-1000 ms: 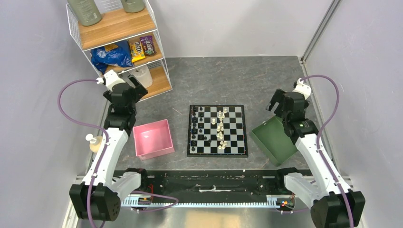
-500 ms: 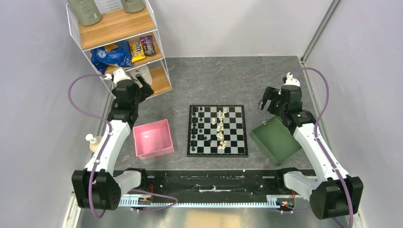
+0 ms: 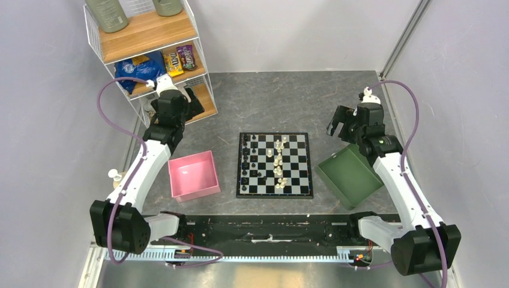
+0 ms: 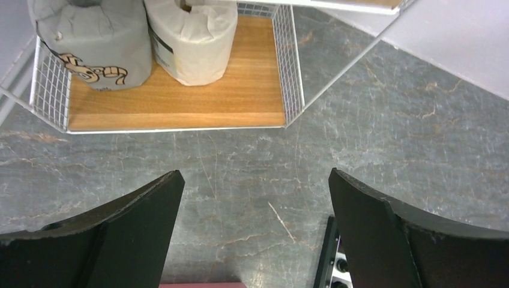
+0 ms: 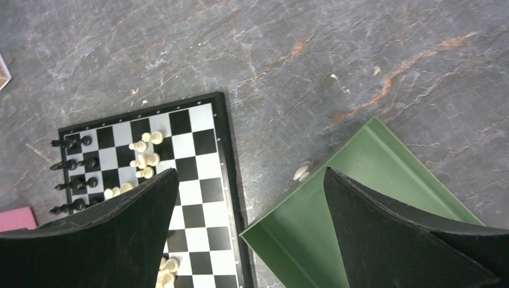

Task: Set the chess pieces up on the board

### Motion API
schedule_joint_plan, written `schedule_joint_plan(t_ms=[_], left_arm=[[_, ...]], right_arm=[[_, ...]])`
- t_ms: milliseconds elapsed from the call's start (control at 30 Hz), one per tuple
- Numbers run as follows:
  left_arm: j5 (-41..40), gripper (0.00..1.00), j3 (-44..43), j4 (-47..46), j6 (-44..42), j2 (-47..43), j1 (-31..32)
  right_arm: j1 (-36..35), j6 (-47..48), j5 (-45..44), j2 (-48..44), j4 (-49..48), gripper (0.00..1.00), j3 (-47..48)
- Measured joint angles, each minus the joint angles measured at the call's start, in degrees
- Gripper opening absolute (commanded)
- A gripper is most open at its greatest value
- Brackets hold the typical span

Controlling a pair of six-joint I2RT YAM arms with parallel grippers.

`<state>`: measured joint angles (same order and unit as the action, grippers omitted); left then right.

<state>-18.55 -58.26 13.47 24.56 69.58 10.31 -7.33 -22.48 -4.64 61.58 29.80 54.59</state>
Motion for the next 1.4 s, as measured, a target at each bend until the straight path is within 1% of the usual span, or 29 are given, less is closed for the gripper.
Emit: schedule_joint_plan(t_ms=[100,200,267,400,500,567,633,767,867,933,1033,1233,1267,1333,1400], left_arm=[[-0.9,1.0,-1.9,0.2,0.0,0.9,0.0],[-1.2,0.99,-2.2,0.4,0.2,1.0,0.0],[-1.1,0.99,-1.9,0.5,0.3,0.9,0.0],[-1.5,0.99,1.9,0.2,0.3,-1.4,0.0],[-2.1,0.99,4.8,0.3,0.1,-3.7,0.0],[-2.4,0.99,5.8,0.2,0.0,-4.9,-0.1],[-2.5,0.99,6.1,0.3,0.0,-5.5,-0.1],[-2.4,0.99,6.1,0.2,-0.1,-5.6,-0.1],[-2.4,0.99,6.1,0.2,-0.1,-5.6,-0.1],[-2.4,0.99,6.1,0.2,-0.1,-5.6,-0.1],[-2.4,0.99,6.1,0.2,0.0,-5.6,-0.1],[-2.4,0.99,6.1,0.2,0.0,-5.6,-0.1],[-2.4,0.99,6.1,0.1,0.0,-5.6,-0.1],[-2.4,0.99,6.1,0.2,0.0,-5.6,-0.1],[-2.5,0.99,6.1,0.2,-0.1,-5.6,-0.1]], right_arm=[[0.0,-0.1,3.1,0.6,1.7,0.99,1.3],[-0.5,-0.1,6.3,2.5,3.0,0.94,3.1],[-2.0,-0.1,7.1,3.7,4.3,0.91,3.9],[-8.5,0.0,7.4,5.6,7.4,0.8,4.9],[-13.1,0.1,7.1,6.4,8.9,0.78,5.1],[-15.6,0.0,6.6,7.4,9.5,0.73,5.6],[-18.3,-0.2,5.7,9.2,9.6,0.7,6.3],[-23.9,-1.7,3.2,14.0,9.0,0.67,7.0],[-26.7,-2.8,1.7,17.6,8.2,0.67,7.2],[-27.3,-3.4,0.9,20.5,8.0,0.67,8.1],[-27.3,-4.0,-0.8,24.7,7.5,0.64,10.5],[-27.3,-4.7,-3.7,30.0,6.4,0.62,15.8],[-27.3,-4.8,-4.0,31.0,6.3,0.61,17.1],[-27.3,-5.0,-4.5,33.0,5.9,0.55,19.4],[-27.1,-5.1,-4.9,35.5,5.6,0.54,21.9]])
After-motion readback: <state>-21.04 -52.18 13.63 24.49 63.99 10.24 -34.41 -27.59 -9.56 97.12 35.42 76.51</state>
